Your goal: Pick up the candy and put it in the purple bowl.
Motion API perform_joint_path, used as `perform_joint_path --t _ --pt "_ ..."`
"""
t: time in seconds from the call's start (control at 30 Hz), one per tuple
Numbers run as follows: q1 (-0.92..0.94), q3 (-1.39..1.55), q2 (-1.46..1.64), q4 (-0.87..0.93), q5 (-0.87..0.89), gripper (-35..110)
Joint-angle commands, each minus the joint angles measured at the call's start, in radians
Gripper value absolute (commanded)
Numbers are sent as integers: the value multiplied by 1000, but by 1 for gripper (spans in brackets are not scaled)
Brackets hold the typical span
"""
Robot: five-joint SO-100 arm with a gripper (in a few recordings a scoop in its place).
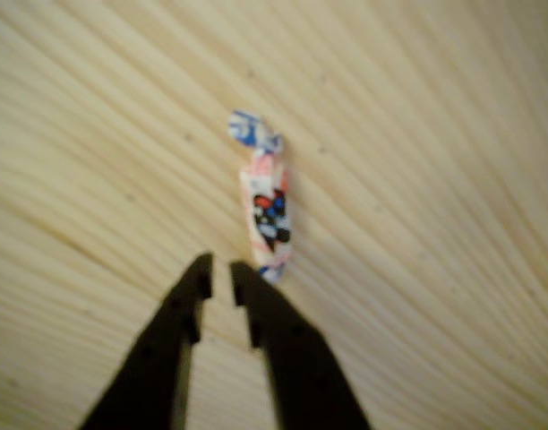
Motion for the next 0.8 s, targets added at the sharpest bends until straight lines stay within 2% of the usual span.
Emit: perform_joint_path --t 0.0,0.1,0.77 --pt "12 -64 25 -12 -14 9" --pt "26 -63 9 -8 -38 16" --pt "-18 -89 -103 -25 12 18"
